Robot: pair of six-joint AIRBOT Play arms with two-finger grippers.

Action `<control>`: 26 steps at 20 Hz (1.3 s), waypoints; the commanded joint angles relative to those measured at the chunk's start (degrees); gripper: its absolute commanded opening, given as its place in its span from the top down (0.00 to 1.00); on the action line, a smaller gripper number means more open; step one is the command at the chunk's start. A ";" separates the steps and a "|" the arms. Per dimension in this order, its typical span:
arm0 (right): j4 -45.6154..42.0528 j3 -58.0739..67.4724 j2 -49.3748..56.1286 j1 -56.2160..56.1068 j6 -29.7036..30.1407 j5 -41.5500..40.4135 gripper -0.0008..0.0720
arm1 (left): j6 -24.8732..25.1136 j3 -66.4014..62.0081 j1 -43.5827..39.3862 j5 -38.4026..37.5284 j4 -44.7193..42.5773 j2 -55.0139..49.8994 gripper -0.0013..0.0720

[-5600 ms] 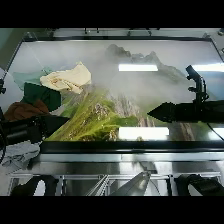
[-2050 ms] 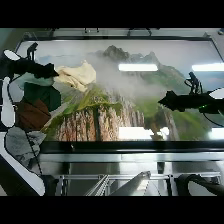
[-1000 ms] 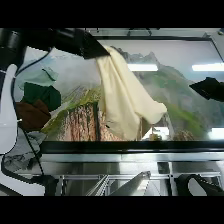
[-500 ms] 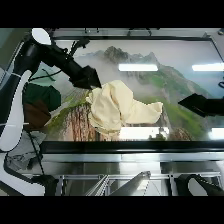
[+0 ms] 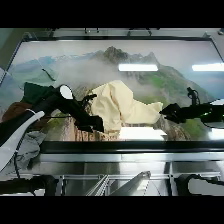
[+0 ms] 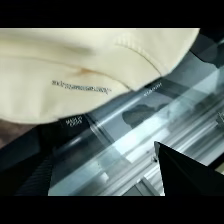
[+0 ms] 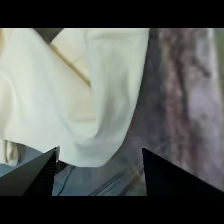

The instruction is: Fold the shirts.

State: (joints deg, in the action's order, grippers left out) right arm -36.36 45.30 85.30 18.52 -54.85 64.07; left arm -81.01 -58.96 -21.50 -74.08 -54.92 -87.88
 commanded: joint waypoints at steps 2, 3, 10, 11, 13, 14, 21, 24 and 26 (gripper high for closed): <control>5.18 2.75 8.09 -5.95 2.60 -1.20 0.22 | 0.13 -0.61 -3.78 12.35 3.45 -5.95 0.01; 5.55 3.76 8.44 -7.50 2.58 -1.73 0.22 | 0.13 -2.97 -4.28 12.24 4.02 -8.17 0.01; 5.62 11.67 6.91 -8.57 2.58 8.46 0.95 | 2.21 -18.80 -3.17 0.31 3.96 -16.83 0.97; 6.08 13.27 4.94 -7.39 2.58 12.68 0.95 | 3.52 -20.92 -2.62 -3.52 3.93 -14.88 0.97; 10.69 16.31 -1.20 -4.26 2.62 19.37 0.95 | 5.01 -25.29 -1.49 -9.90 4.09 -8.46 0.97; 14.47 18.01 -5.42 -2.29 2.75 21.59 0.95 | 5.40 -27.54 -0.52 -12.52 4.15 -4.48 0.97; 29.57 29.18 -38.27 14.19 5.60 8.35 0.95 | 12.90 -38.07 18.43 -12.24 20.92 27.96 0.96; 29.83 29.68 -45.00 13.25 7.61 2.58 0.95 | 14.60 -38.03 27.32 -12.33 23.54 34.34 0.96; 29.51 29.66 -45.99 11.78 9.46 -1.09 0.95 | 15.21 -38.01 32.85 -13.03 23.50 35.54 0.96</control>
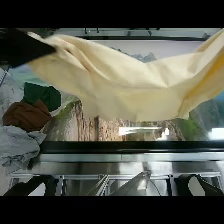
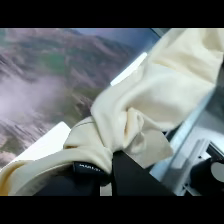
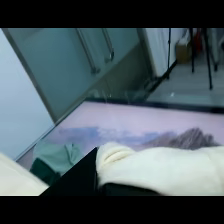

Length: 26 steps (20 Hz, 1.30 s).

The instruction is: Fold the shirts.

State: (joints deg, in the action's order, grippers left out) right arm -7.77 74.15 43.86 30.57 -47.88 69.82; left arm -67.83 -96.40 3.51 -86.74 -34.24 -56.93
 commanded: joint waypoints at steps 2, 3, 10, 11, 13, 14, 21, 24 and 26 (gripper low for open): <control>-1.01 0.59 -2.82 -1.75 2.69 -7.98 0.95 | 1.99 1.49 11.56 -1.03 2.99 3.45 0.96; -2.14 0.26 -0.76 -3.30 2.56 -7.87 0.95 | 2.01 3.85 12.02 -1.66 3.02 2.03 0.96; -16.87 -2.36 27.43 -22.84 2.08 -13.00 0.95 | 9.38 20.02 7.15 6.08 2.25 -19.54 0.96; -17.33 -2.34 32.00 -24.02 2.05 -15.21 0.95 | 9.38 20.00 7.10 7.63 2.51 -23.96 0.96; -16.57 -1.92 39.71 -23.91 2.03 -17.33 0.70 | 9.29 17.38 7.41 8.22 2.49 -32.20 0.90; -16.57 -1.18 42.27 -22.97 2.03 -16.96 0.39 | 8.90 14.91 8.09 7.04 2.56 -35.60 0.53; -32.30 -2.27 38.86 -6.34 -8.61 2.71 0.34 | -3.34 1.90 16.85 -9.29 -8.74 -42.14 0.01; -39.98 -12.31 37.81 -4.04 -12.74 7.32 0.33 | -3.56 13.81 16.83 -8.07 -18.78 -36.87 0.01; -39.54 -22.18 36.81 -4.46 -12.70 6.01 0.32 | -2.49 24.33 16.46 -4.59 -19.87 -33.29 0.01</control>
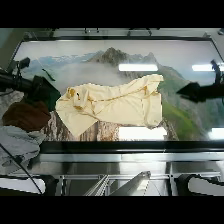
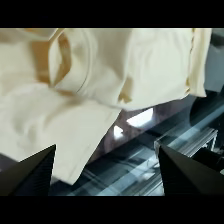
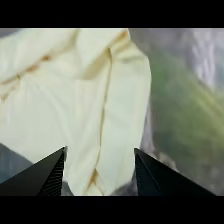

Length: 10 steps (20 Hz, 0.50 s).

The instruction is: Fold the shirts.

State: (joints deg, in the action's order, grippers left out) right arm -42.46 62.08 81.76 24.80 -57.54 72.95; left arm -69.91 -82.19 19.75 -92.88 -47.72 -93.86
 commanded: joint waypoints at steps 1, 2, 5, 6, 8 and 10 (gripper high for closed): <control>-3.80 -14.34 -1.14 0.46 -2.43 1.33 0.20 | 0.48 15.63 0.22 3.85 -6.84 5.31 0.01; -2.58 -18.32 -1.09 -0.90 -1.55 -0.61 0.11 | 1.29 20.61 0.22 6.56 -6.75 6.56 0.01; -0.35 -24.41 -1.07 -6.58 0.74 -7.28 0.11 | 2.14 29.62 0.22 12.70 -6.67 6.97 0.01; -0.33 -24.59 -1.07 -8.72 0.72 -8.83 0.11 | 2.43 31.17 0.22 14.34 -6.14 6.47 0.01; 3.54 -24.55 -1.07 -13.03 0.83 -12.13 0.12 | 2.43 32.39 0.22 16.72 -6.21 4.74 0.01; 8.52 -24.55 -1.07 -17.16 2.29 -15.89 0.13 | 2.40 32.33 0.15 17.99 -6.19 2.58 0.01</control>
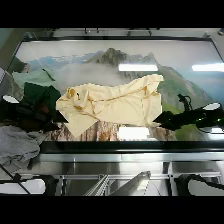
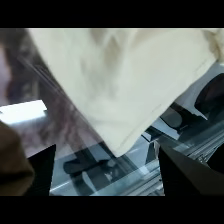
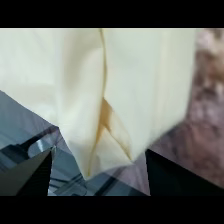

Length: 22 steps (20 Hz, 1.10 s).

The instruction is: Fold the shirts.

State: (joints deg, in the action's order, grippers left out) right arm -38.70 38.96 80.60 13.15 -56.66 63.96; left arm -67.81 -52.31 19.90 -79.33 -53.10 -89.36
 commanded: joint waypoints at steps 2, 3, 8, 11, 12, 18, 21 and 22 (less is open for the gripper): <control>7.08 -1.40 0.13 -8.28 1.42 -9.62 0.14 | 0.33 1.42 -0.52 5.46 -0.74 -4.15 0.11; 7.96 -1.31 0.15 -9.11 1.44 -10.27 0.34 | 0.33 0.11 -1.05 5.84 -0.66 -5.01 0.16; 12.87 -1.20 0.09 -9.57 4.48 -10.58 0.95 | 0.28 -8.33 -8.11 11.30 3.13 -8.22 0.63; 12.96 -0.11 -0.72 -9.05 6.19 -7.50 0.95 | 0.46 -12.48 -11.26 9.73 3.26 -9.09 0.98; 12.96 0.59 -1.66 -7.91 6.19 -5.35 0.95 | 0.48 -13.64 -11.61 8.61 3.21 -8.35 0.98; 26.77 10.78 -16.76 6.25 6.21 17.57 0.95 | 3.41 -22.62 -11.41 -3.19 7.45 12.13 0.98; 43.78 19.15 -26.62 13.33 6.99 20.59 0.95 | 4.00 -32.63 -9.25 0.15 15.96 30.47 0.97; 50.86 22.18 -29.53 15.93 7.04 20.39 0.95 | 4.68 -36.76 -7.17 3.96 16.76 36.57 0.97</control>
State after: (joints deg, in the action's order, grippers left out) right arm -6.07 53.87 59.35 22.44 -50.02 79.40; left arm -64.55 -80.25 10.07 -79.31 -42.54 -67.83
